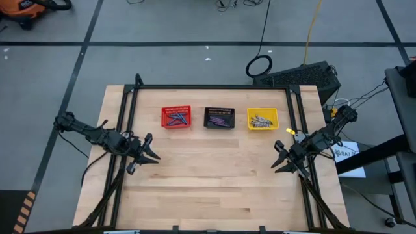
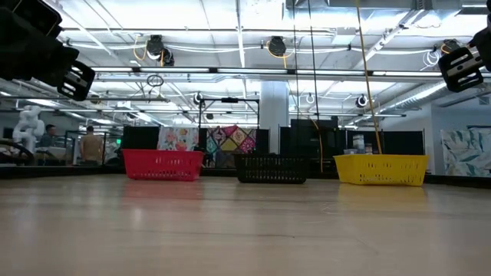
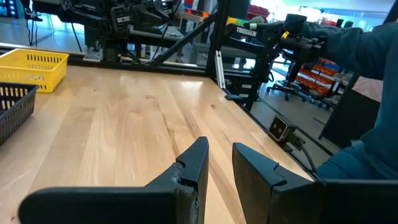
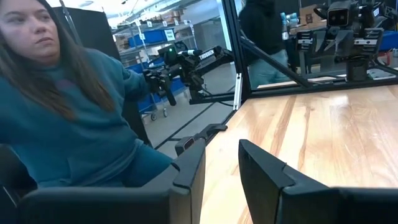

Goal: Sort crayons
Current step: Return to Home Position

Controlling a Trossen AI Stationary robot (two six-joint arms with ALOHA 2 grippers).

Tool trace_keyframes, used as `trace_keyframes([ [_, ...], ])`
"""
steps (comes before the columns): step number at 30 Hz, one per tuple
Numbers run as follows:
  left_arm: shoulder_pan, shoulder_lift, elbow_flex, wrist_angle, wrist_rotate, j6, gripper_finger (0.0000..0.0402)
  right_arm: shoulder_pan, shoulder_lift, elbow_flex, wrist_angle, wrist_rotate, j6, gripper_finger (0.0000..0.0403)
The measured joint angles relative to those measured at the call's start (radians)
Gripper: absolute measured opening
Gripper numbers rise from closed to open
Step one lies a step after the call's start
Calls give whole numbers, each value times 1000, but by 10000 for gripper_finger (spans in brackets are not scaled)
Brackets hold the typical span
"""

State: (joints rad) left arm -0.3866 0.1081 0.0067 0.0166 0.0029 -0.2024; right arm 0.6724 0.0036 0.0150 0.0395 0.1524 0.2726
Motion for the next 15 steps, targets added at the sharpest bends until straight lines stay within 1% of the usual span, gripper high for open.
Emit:
trace_keyframes([
  [15,0,0,-1,2,0,0,77,-2,31,0,0,0,0,84],
])
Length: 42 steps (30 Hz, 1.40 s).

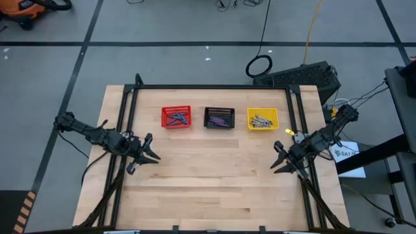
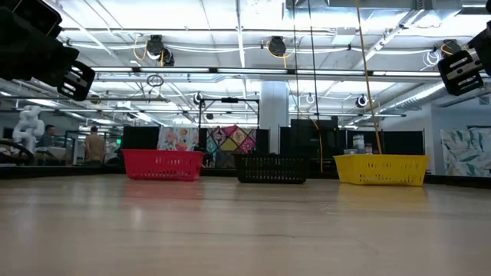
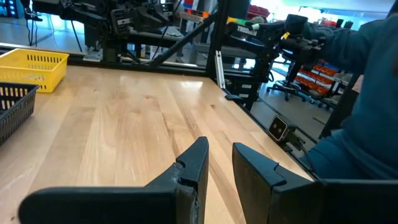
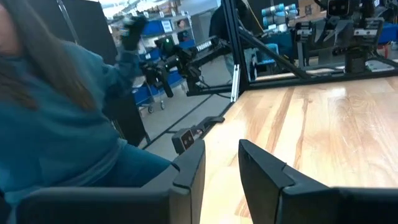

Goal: Sort crayons
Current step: Return to Home Position

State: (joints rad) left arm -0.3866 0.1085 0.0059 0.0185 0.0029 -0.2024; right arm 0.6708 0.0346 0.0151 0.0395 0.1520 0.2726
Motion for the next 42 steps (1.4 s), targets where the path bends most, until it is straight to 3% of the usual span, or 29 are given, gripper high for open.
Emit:
trace_keyframes([
  [42,0,0,-1,0,0,0,77,0,42,0,1,1,0,84],
])
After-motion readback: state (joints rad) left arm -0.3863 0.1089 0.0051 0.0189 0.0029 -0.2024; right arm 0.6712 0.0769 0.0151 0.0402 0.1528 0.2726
